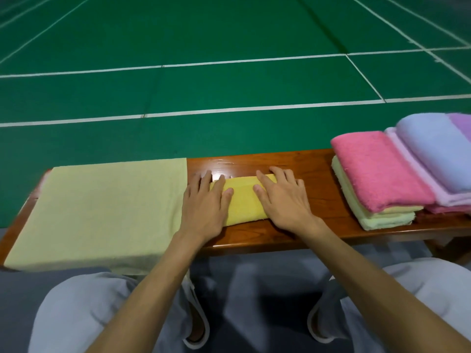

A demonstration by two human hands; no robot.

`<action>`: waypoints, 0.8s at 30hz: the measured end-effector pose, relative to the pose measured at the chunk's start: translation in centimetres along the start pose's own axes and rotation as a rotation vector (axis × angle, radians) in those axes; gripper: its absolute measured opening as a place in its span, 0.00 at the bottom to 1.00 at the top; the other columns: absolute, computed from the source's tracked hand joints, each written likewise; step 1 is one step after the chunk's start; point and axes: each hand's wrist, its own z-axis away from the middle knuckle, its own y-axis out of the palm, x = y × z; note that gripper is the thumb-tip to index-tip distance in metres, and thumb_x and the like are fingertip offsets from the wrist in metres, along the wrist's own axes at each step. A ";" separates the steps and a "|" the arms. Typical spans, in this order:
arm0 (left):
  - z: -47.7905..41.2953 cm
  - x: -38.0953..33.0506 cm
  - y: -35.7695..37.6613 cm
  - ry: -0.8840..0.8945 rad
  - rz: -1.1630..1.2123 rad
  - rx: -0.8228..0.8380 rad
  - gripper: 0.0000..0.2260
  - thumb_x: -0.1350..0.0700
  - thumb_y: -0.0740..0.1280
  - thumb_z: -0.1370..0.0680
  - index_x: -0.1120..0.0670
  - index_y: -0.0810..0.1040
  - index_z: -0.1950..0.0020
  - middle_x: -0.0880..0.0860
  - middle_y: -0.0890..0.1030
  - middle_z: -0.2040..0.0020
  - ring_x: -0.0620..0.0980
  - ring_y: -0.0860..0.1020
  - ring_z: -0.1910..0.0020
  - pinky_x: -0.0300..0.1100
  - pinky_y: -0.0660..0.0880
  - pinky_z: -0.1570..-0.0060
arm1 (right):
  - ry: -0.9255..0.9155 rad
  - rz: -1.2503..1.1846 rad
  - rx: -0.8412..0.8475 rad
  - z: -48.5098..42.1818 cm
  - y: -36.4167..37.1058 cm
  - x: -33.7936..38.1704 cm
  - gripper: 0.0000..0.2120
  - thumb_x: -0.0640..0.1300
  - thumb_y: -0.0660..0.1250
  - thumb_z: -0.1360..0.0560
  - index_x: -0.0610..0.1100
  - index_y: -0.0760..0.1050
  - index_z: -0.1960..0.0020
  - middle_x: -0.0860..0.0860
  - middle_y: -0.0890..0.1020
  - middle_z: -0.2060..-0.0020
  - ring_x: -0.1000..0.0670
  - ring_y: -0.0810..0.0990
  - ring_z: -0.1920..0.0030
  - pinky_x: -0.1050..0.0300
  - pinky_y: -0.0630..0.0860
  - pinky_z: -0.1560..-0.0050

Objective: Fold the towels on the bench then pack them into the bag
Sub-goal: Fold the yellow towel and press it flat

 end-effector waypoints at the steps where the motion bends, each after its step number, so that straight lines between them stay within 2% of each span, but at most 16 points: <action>1: 0.2 -0.2 -0.2 -0.058 -0.012 -0.042 0.31 0.35 0.47 0.18 0.53 0.72 0.27 0.59 0.72 0.28 0.60 0.68 0.29 0.57 0.70 0.35 | 0.050 0.011 -0.018 0.2 0.0 0.2 0.25 0.61 0.51 0.16 0.49 0.71 0.26 0.44 0.72 0.31 0.43 0.69 0.33 0.44 0.71 0.41; 3: 0.7 -0.7 -0.8 -0.226 -0.004 -0.073 0.35 0.30 0.55 0.22 0.59 0.74 0.34 0.60 0.75 0.37 0.60 0.73 0.39 0.54 0.74 0.44 | 0.124 -0.014 -0.028 0.4 -0.2 0.4 0.25 0.62 0.54 0.17 0.46 0.72 0.29 0.44 0.73 0.37 0.43 0.70 0.38 0.46 0.73 0.44; 6: 0.4 -0.5 -2.0 -0.375 0.147 0.088 0.36 0.27 0.65 0.26 0.57 0.73 0.36 0.58 0.79 0.42 0.60 0.78 0.43 0.52 0.78 0.48 | 0.160 -0.142 -0.022 0.5 -0.7 0.0 0.26 0.63 0.59 0.19 0.44 0.71 0.33 0.44 0.73 0.41 0.44 0.71 0.40 0.47 0.75 0.45; 9: -0.5 -0.3 -3.1 -0.393 0.287 0.245 0.27 0.31 0.69 0.25 0.52 0.75 0.40 0.57 0.82 0.41 0.60 0.80 0.45 0.52 0.79 0.45 | 0.157 -0.215 -0.013 0.7 -1.3 -0.6 0.25 0.65 0.63 0.21 0.45 0.71 0.37 0.45 0.74 0.44 0.43 0.74 0.43 0.46 0.75 0.48; 13: -0.9 -1.9 -3.7 -0.387 0.594 0.219 0.24 0.44 0.74 0.22 0.56 0.75 0.32 0.55 0.79 0.39 0.57 0.77 0.45 0.51 0.76 0.41 | 0.099 -0.352 -0.013 1.5 -2.1 -1.5 0.16 0.58 0.65 0.19 0.46 0.69 0.43 0.47 0.72 0.47 0.41 0.78 0.51 0.45 0.76 0.51; 15: -1.5 -2.4 -4.0 -0.415 0.769 0.231 0.21 0.46 0.74 0.22 0.54 0.75 0.34 0.54 0.79 0.38 0.54 0.76 0.45 0.53 0.76 0.39 | 0.099 -0.475 -0.014 2.2 -2.7 -2.2 0.13 0.54 0.66 0.19 0.46 0.69 0.44 0.48 0.72 0.48 0.44 0.76 0.51 0.48 0.73 0.49; 17: -2.5 -3.2 -5.0 -0.435 0.918 0.326 0.20 0.47 0.76 0.24 0.52 0.75 0.37 0.53 0.80 0.39 0.54 0.78 0.44 0.58 0.77 0.38 | 0.112 -0.575 -0.096 2.9 -4.1 -3.1 0.10 0.51 0.68 0.20 0.48 0.69 0.47 0.50 0.72 0.50 0.49 0.74 0.51 0.51 0.72 0.48; 19: -4.1 -4.7 -6.2 -0.422 1.030 0.387 0.22 0.48 0.79 0.28 0.53 0.78 0.39 0.55 0.82 0.40 0.57 0.81 0.43 0.61 0.80 0.40 | 0.127 -0.654 -0.232 3.4 -6.5 -4.3 0.09 0.49 0.69 0.23 0.49 0.71 0.48 0.51 0.75 0.51 0.51 0.74 0.49 0.51 0.72 0.46; 22: -7.2 -8.9 -8.7 -0.337 1.186 0.337 0.20 0.54 0.80 0.29 0.59 0.81 0.41 0.59 0.85 0.43 0.54 0.84 0.49 0.52 0.83 0.48 | 0.150 -0.702 -0.343 4.1 -11.2 -6.1 0.11 0.49 0.69 0.25 0.49 0.77 0.44 0.51 0.79 0.49 0.50 0.77 0.46 0.52 0.73 0.44; 24: -9.3 -12.6 -9.5 -0.280 1.269 0.341 0.25 0.55 0.83 0.34 0.61 0.82 0.40 0.59 0.86 0.44 0.53 0.84 0.51 0.48 0.83 0.52 | 0.212 -0.672 -0.413 4.6 -13.6 -7.8 0.11 0.50 0.69 0.25 0.49 0.79 0.44 0.51 0.81 0.48 0.50 0.78 0.46 0.51 0.74 0.43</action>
